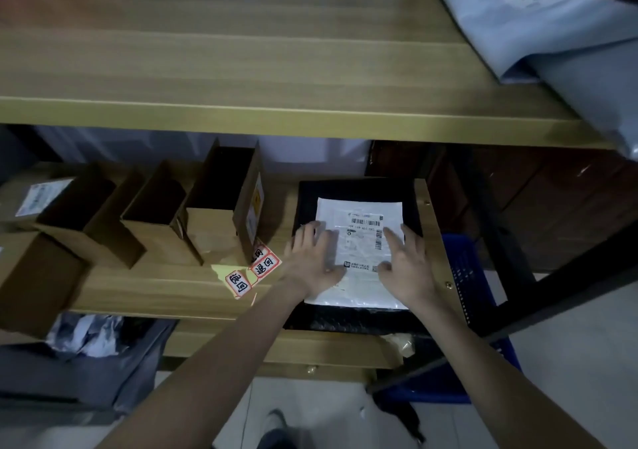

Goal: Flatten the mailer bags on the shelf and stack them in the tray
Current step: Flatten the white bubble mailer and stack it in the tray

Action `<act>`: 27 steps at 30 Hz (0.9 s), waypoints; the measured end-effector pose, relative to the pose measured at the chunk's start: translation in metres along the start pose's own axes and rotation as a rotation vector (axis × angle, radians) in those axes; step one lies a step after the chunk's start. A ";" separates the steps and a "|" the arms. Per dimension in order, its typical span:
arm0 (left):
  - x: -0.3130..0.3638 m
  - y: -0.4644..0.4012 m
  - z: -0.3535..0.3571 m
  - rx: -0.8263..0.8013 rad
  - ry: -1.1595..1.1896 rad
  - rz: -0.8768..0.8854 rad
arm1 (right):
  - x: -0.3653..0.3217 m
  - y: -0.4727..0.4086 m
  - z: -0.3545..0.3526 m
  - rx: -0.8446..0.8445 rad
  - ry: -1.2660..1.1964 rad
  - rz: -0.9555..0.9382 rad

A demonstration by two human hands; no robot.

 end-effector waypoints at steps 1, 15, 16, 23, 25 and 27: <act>0.006 -0.005 0.001 0.003 -0.005 0.033 | -0.008 -0.004 0.000 0.022 0.010 -0.057; 0.007 -0.023 0.038 -0.181 -0.177 0.133 | -0.011 -0.021 0.055 -0.397 0.181 -0.193; 0.008 -0.022 0.030 -0.148 -0.148 0.145 | -0.015 -0.022 0.048 -0.383 0.170 -0.210; 0.007 0.018 -0.043 0.025 -0.153 0.247 | -0.047 0.006 -0.030 -0.195 0.063 -0.327; 0.011 0.037 -0.071 0.096 -0.193 0.298 | -0.060 0.023 -0.056 -0.159 0.069 -0.378; 0.017 0.059 -0.100 0.163 -0.199 0.341 | -0.076 0.041 -0.083 -0.137 0.079 -0.435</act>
Point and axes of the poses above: each hand's wrist, its own y-axis away from the middle knuckle, its own z-axis out of the palm, x = y × z, the point moved 10 cm from there along -y, towards the middle knuckle, and after that the axes turned 8 degrees about x, right-handed, at the moved point
